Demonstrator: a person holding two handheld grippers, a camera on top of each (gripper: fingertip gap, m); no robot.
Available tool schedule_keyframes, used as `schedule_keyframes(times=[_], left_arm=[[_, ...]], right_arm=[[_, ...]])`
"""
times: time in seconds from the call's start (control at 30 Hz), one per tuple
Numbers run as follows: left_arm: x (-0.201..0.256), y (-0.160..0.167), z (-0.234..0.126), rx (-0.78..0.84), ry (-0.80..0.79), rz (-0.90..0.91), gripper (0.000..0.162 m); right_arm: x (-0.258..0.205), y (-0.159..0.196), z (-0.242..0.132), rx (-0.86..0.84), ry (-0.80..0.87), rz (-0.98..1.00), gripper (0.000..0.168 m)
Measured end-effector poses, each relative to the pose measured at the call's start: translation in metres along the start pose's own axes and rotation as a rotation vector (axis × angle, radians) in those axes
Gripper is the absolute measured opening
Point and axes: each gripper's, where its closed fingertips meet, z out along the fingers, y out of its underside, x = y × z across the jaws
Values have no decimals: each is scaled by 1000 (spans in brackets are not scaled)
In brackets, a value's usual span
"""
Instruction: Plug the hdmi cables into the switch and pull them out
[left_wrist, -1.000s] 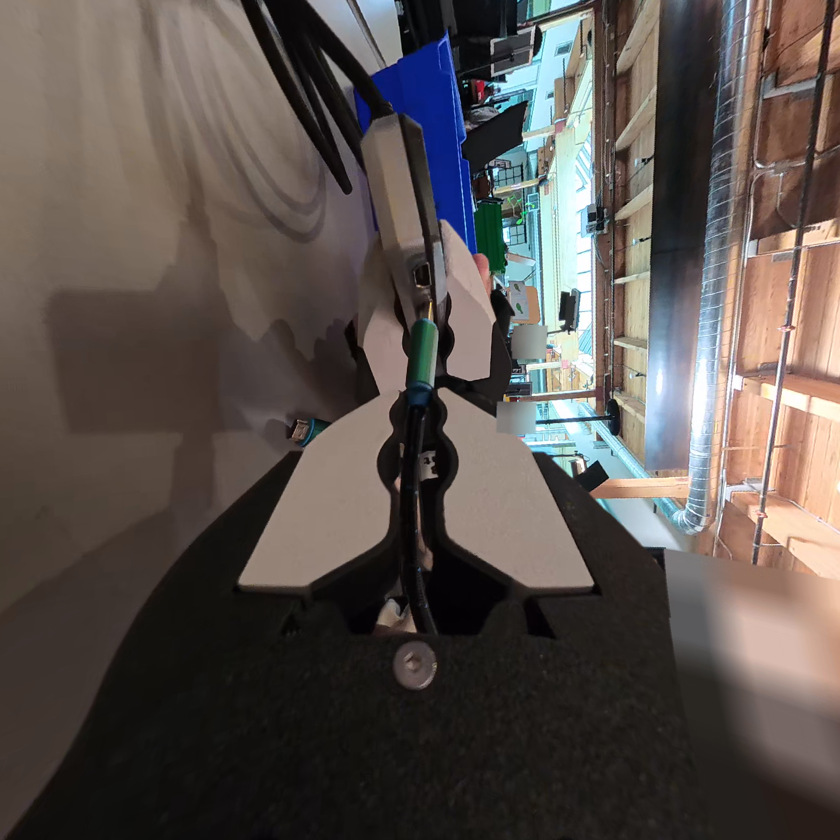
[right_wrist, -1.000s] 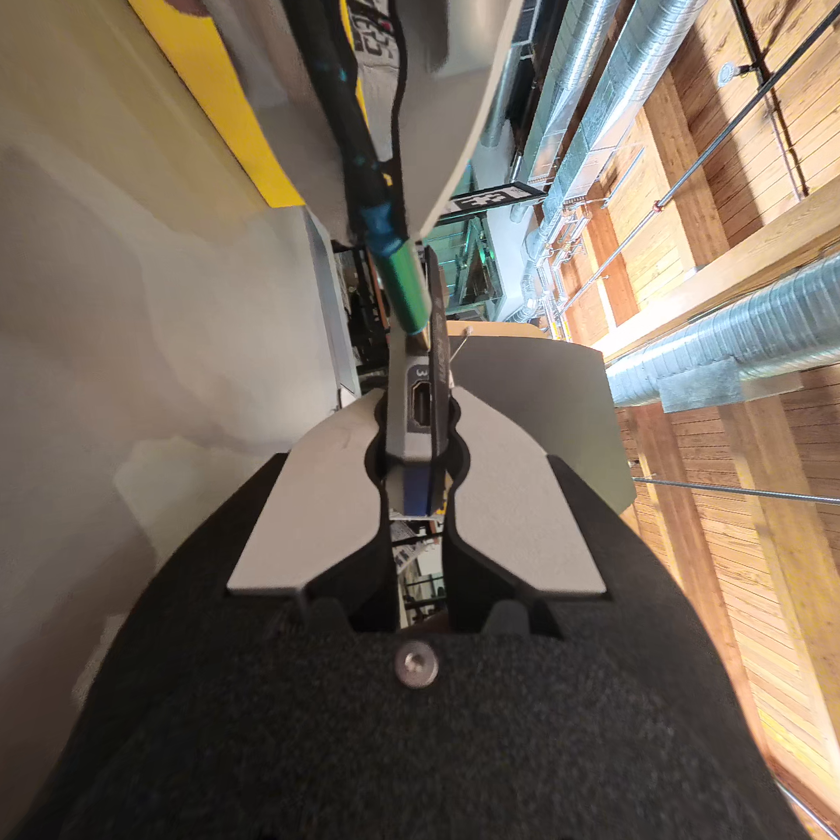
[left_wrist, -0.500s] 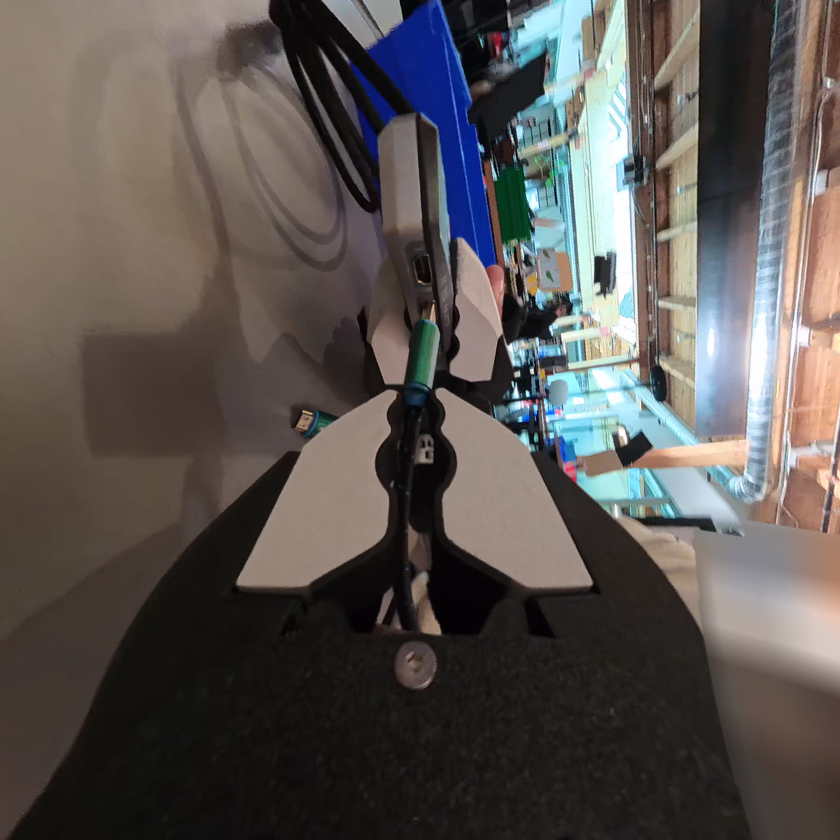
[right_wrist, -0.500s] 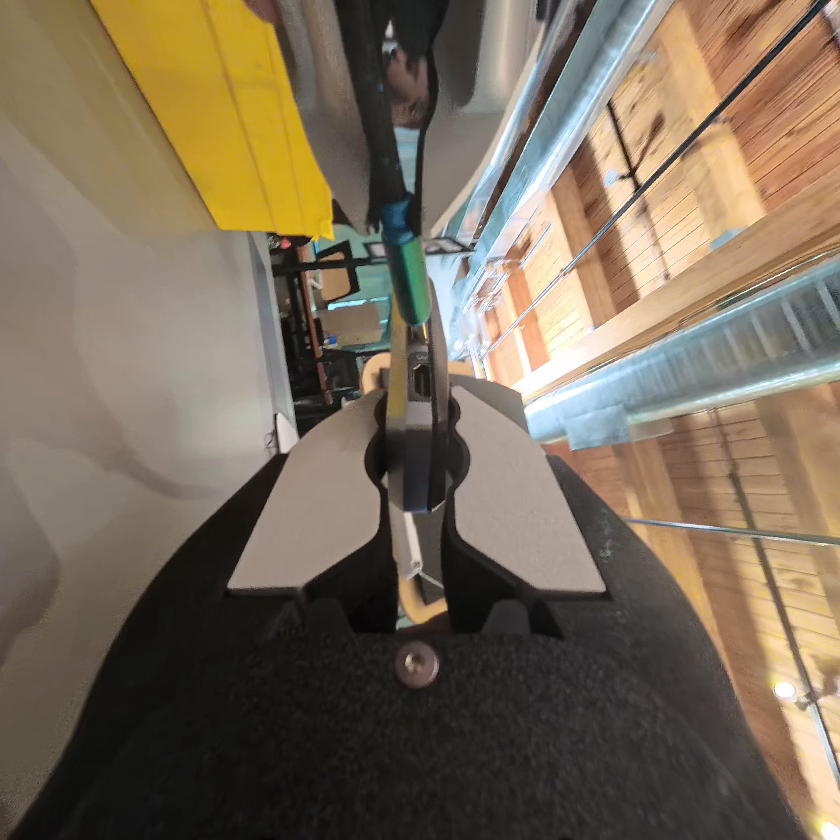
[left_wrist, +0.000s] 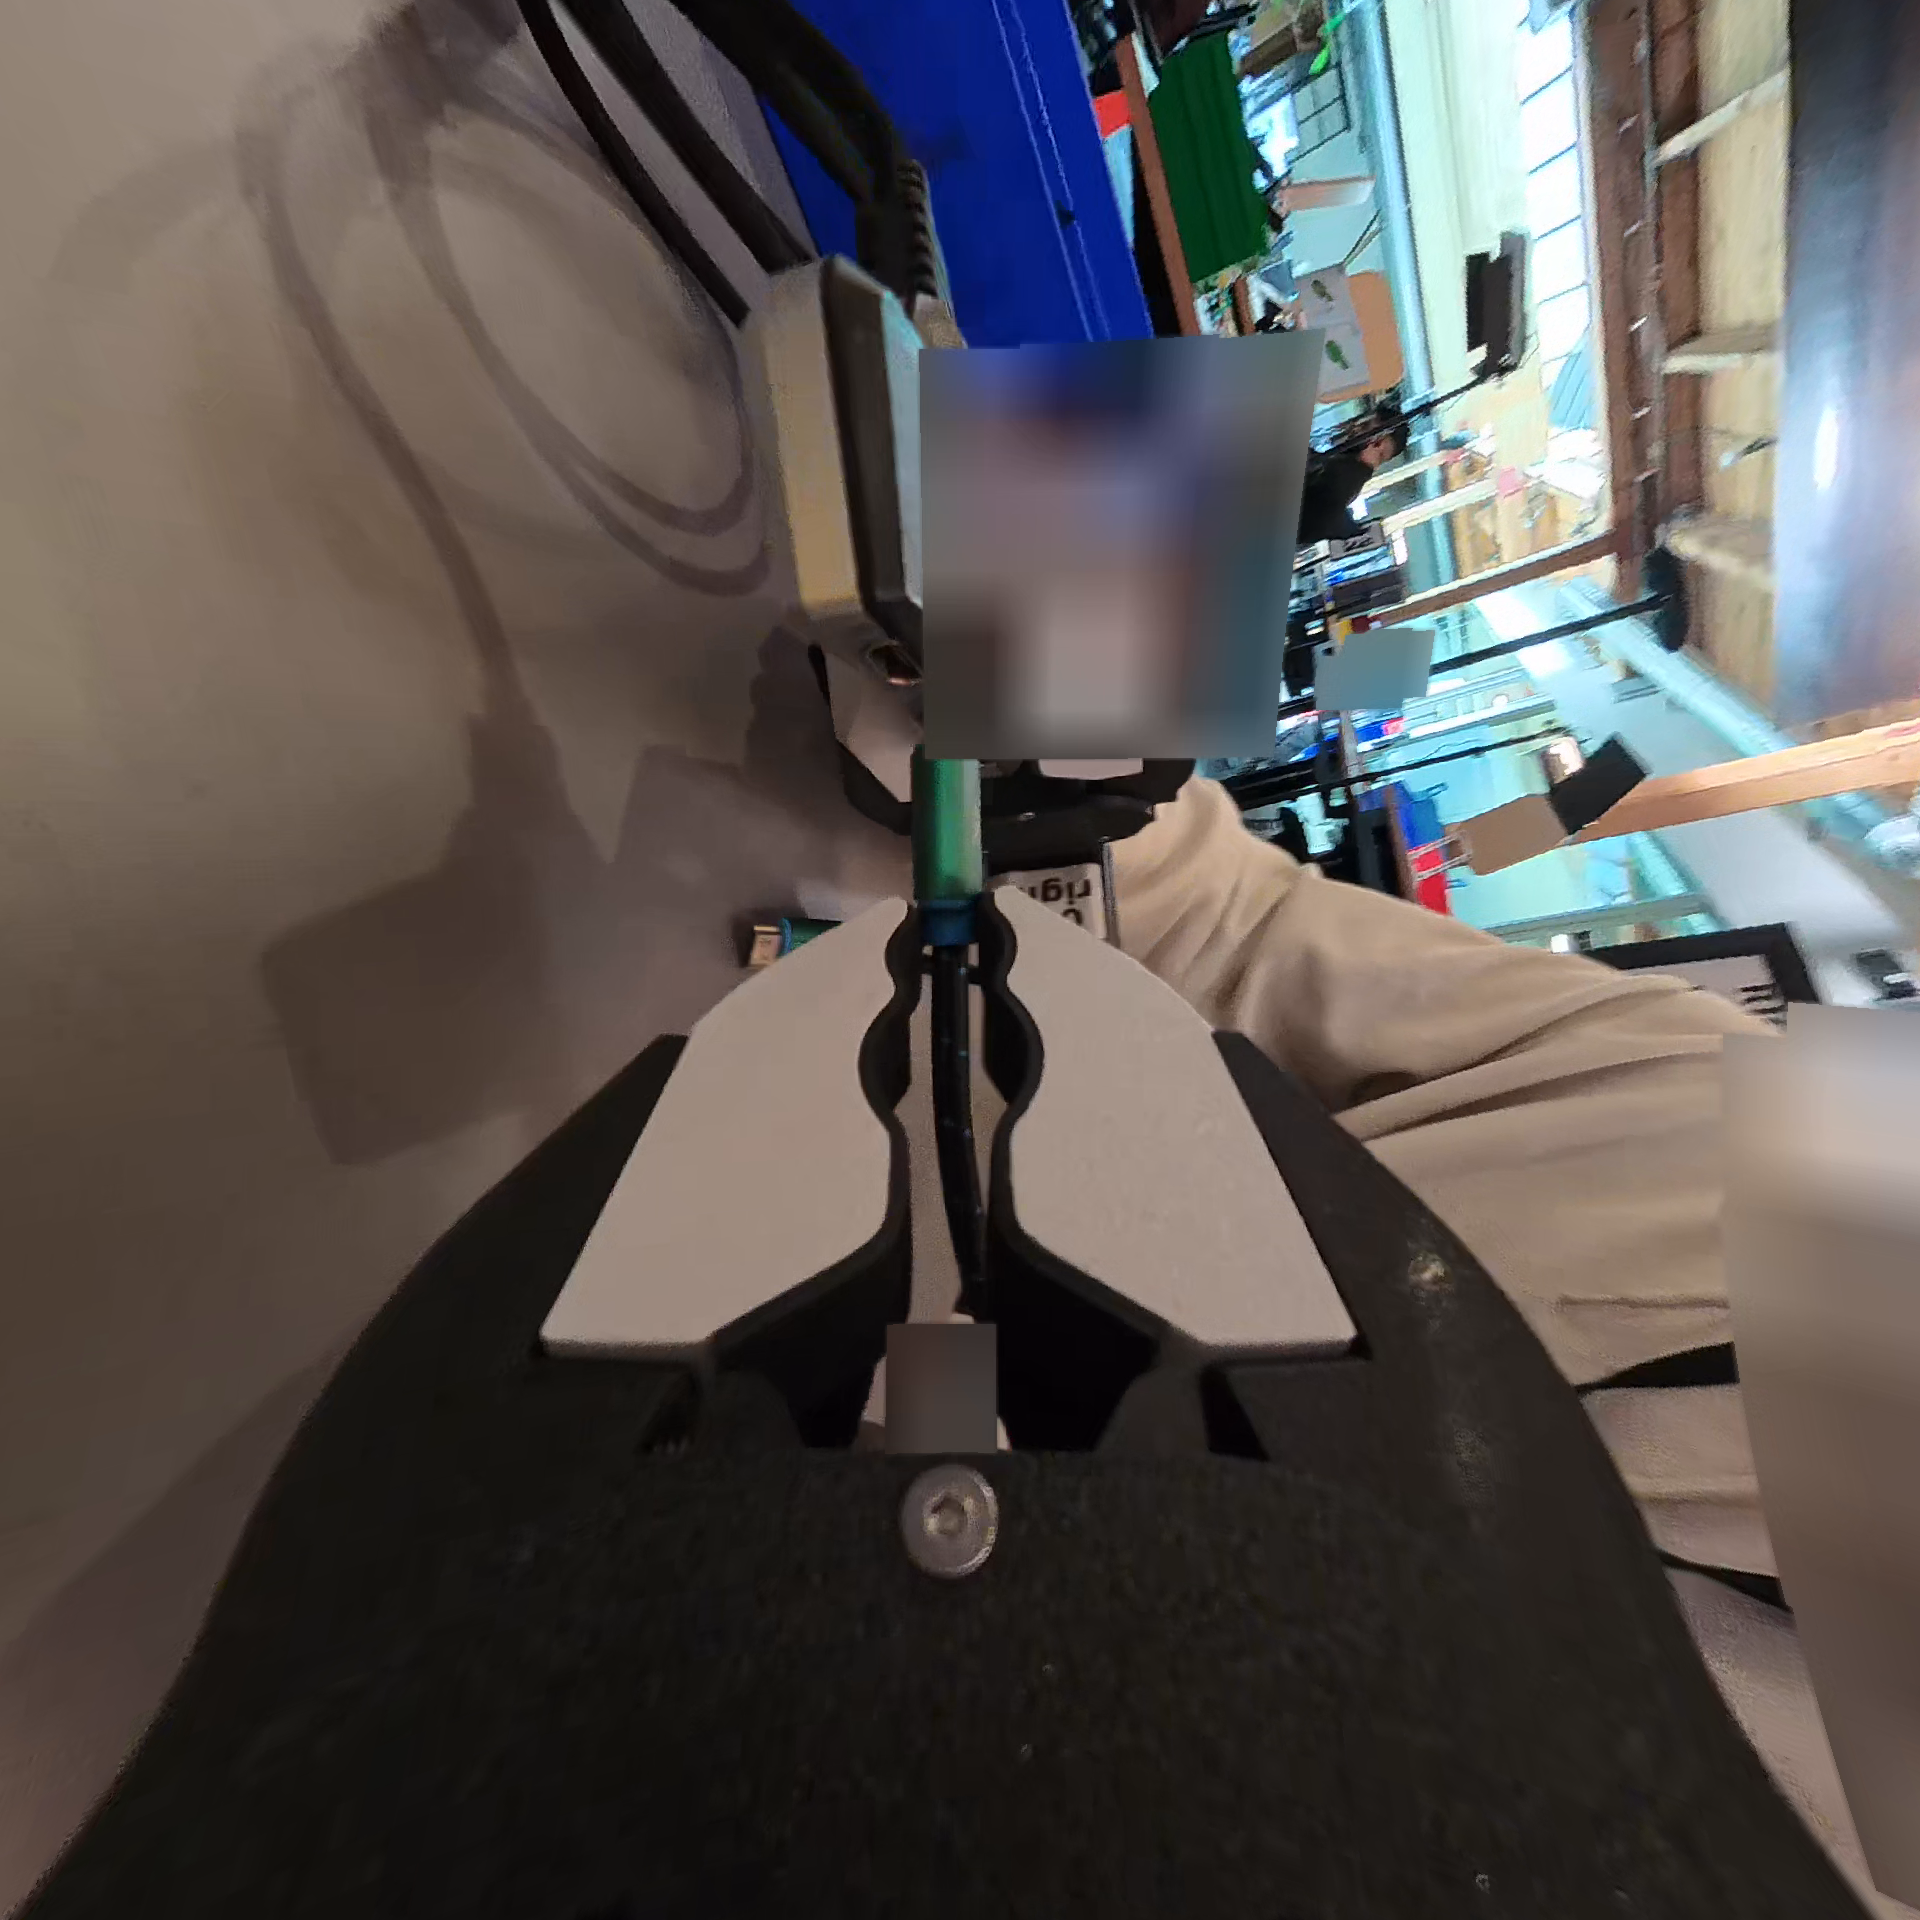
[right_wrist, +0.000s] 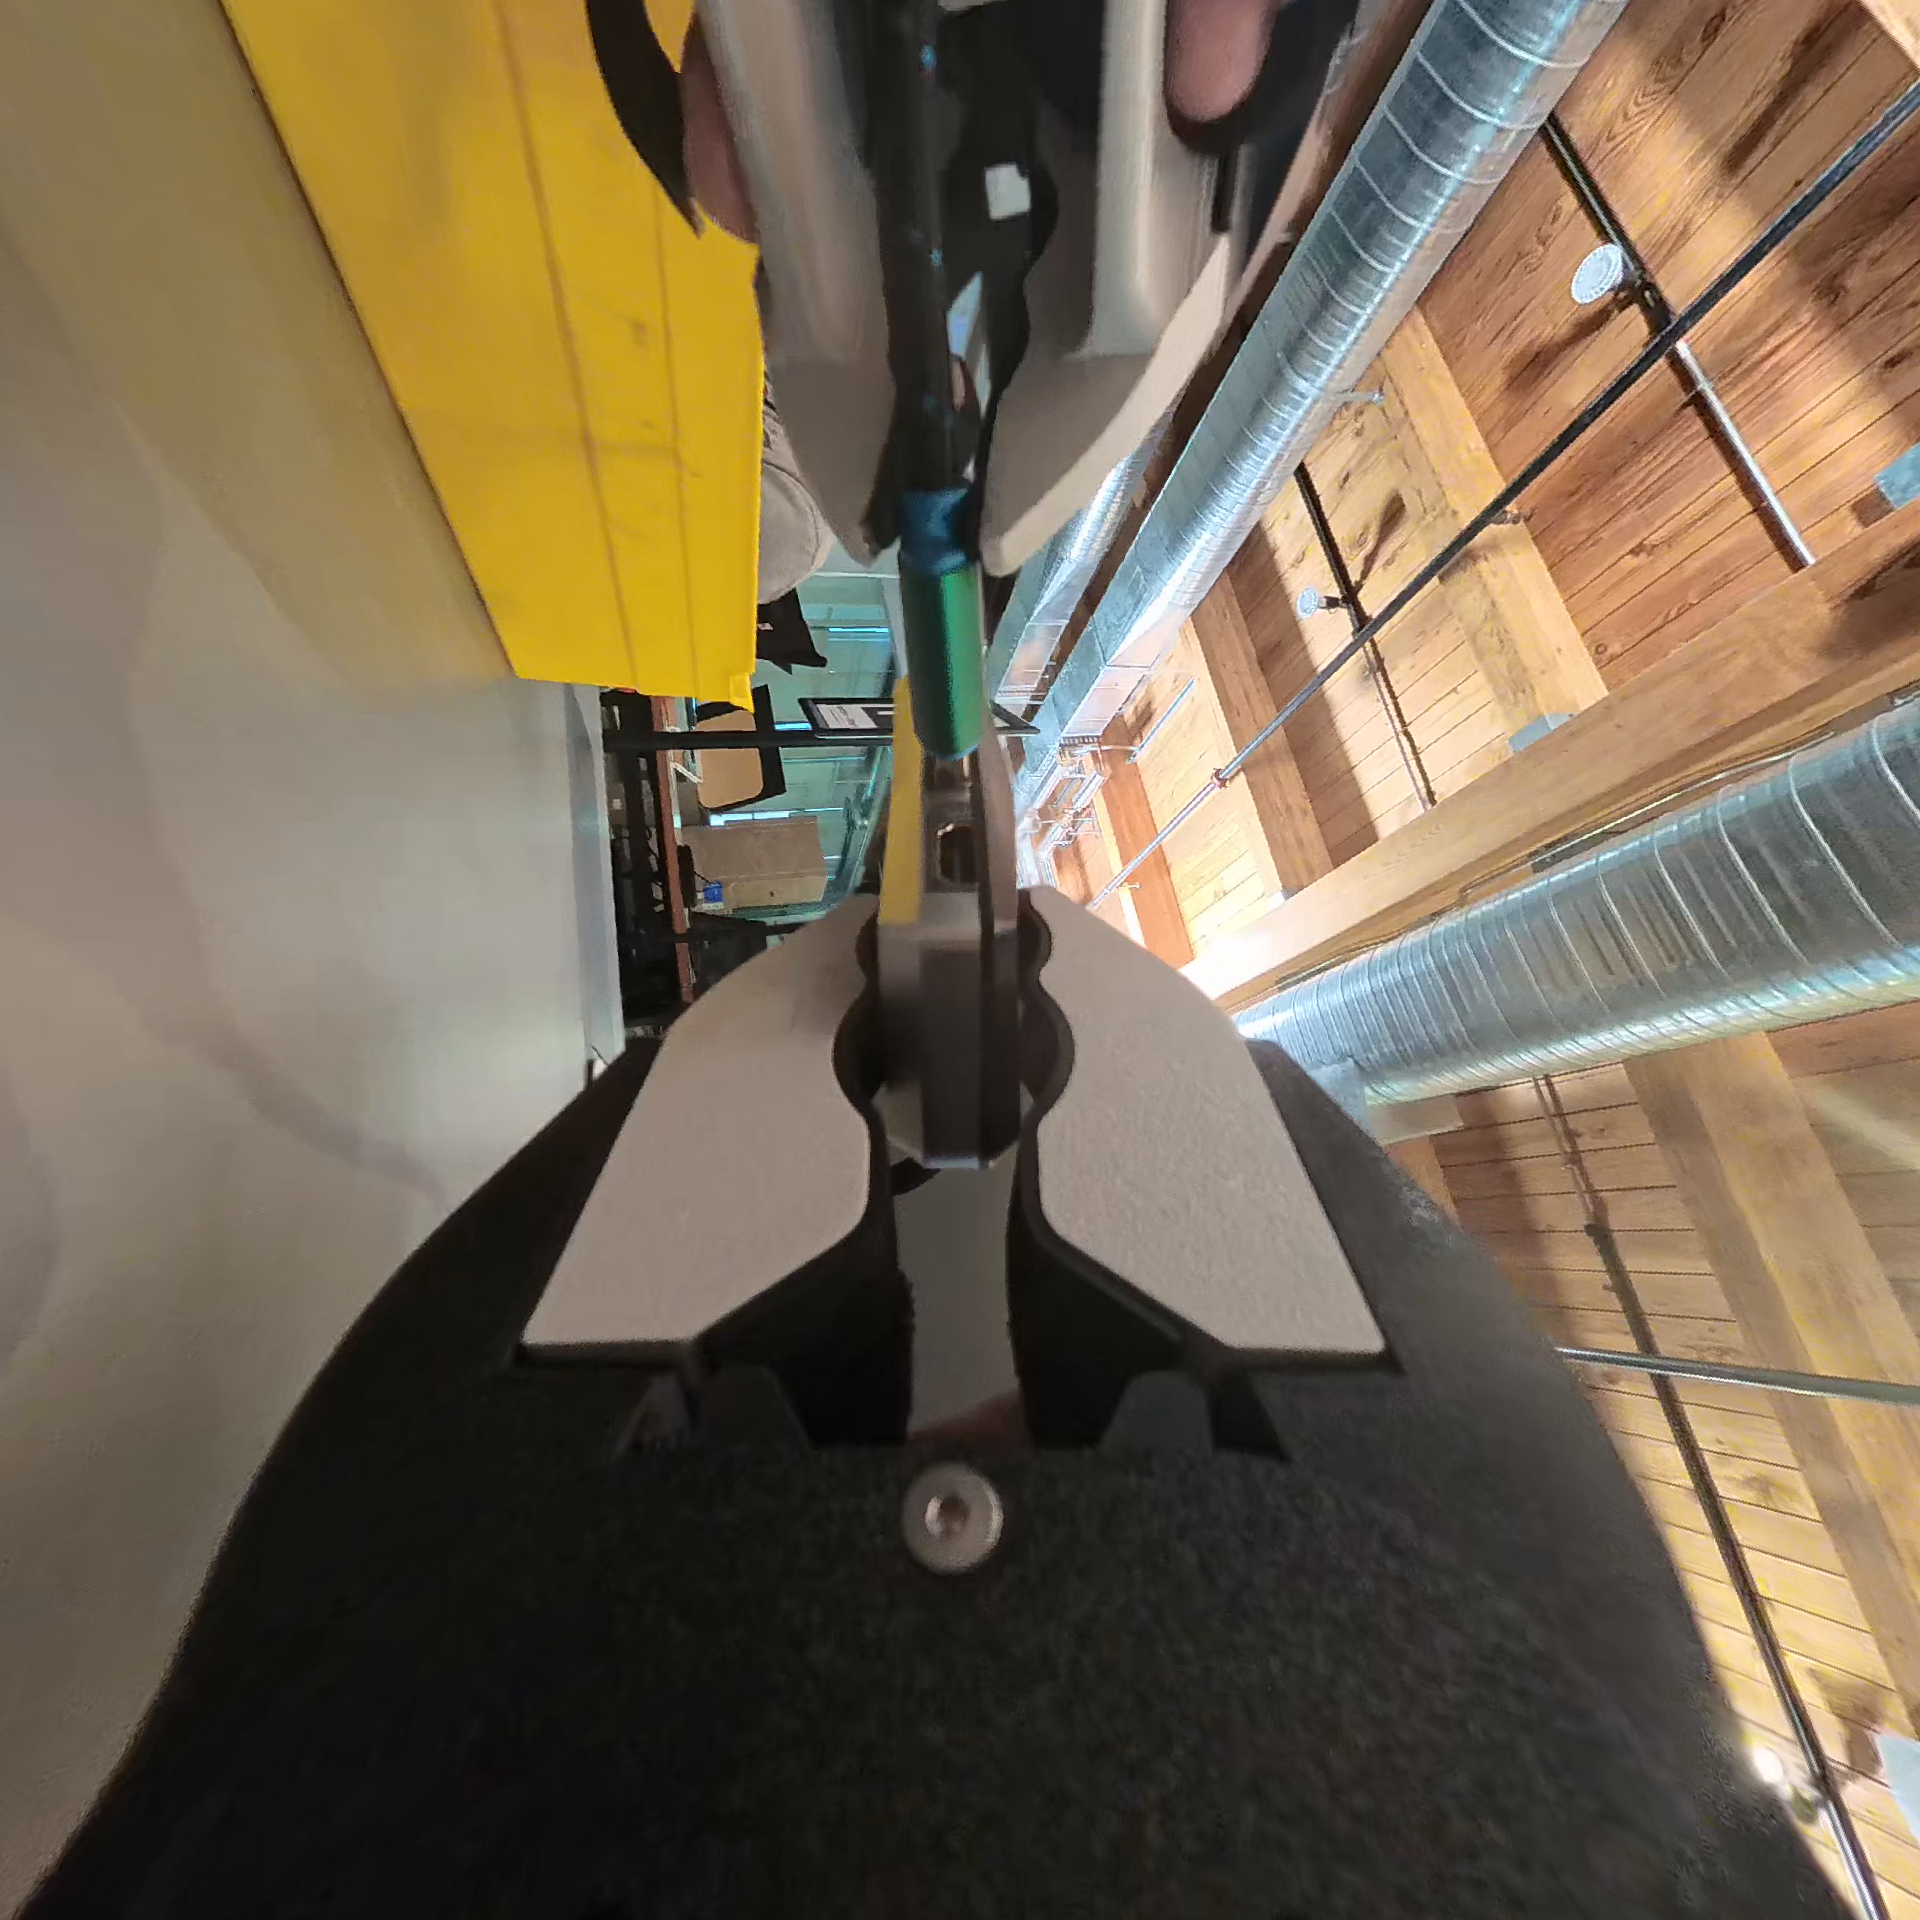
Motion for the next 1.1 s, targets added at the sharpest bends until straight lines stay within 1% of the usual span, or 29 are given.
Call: schedule_keyframes(times=[0.07,0.1,0.13,0.23,0.3,0.33,0.37,0.4,0.5,0.53,0.63,0.67,0.7,0.77,0.8,0.83,0.9,0.97,1.0,1.1], left_arm=[[-1,-5,-1,26,-61,76,9],[-1,-9,-1,50,-103,121,9],[-4,-12,-2,67,-156,168,10],[-13,-21,-1,119,-358,365,13],[-11,-27,-3,169,-449,500,13],[-6,-32,-9,219,-476,556,14],[0,-37,-16,271,-495,599,22],[5,-41,-25,324,-508,633,28],[26,-49,-53,530,-501,711,30],[32,-49,-61,588,-476,715,26],[50,-46,-77,711,-263,635,25],[49,-45,-78,700,-240,608,25],[42,-42,-72,652,-272,622,26],[16,-35,-47,498,-480,712,27],[7,-30,-32,432,-567,770,33],[3,-28,-20,404,-635,821,37],[8,-29,-3,433,-697,894,36],[15,-35,1,523,-709,887,30],[17,-37,3,552,-687,877,29],[15,-41,0,581,-699,871,20]], right_arm=[[-1,2,1,-18,-13,41,20],[-4,5,3,-41,-31,91,20],[-6,8,5,-60,-40,96,20],[-11,16,9,-94,-65,100,20],[-12,22,9,-105,-76,126,21],[-12,25,8,-113,-82,145,21],[-11,29,8,-125,-81,158,21],[-10,32,7,-133,-83,174,21],[-7,36,7,-139,-76,216,21],[-4,36,6,-132,-66,248,21],[3,44,6,-147,-43,354,21],[4,47,5,-149,-34,370,21],[5,49,5,-150,-28,388,21],[8,49,5,-152,-20,420,21],[9,48,6,-151,-20,424,21],[7,46,6,-151,-26,416,21],[3,38,6,-134,-44,380,21],[-3,34,6,-128,-68,375,21],[-3,33,6,-124,-73,380,21],[-4,31,6,-124,-82,375,21]])
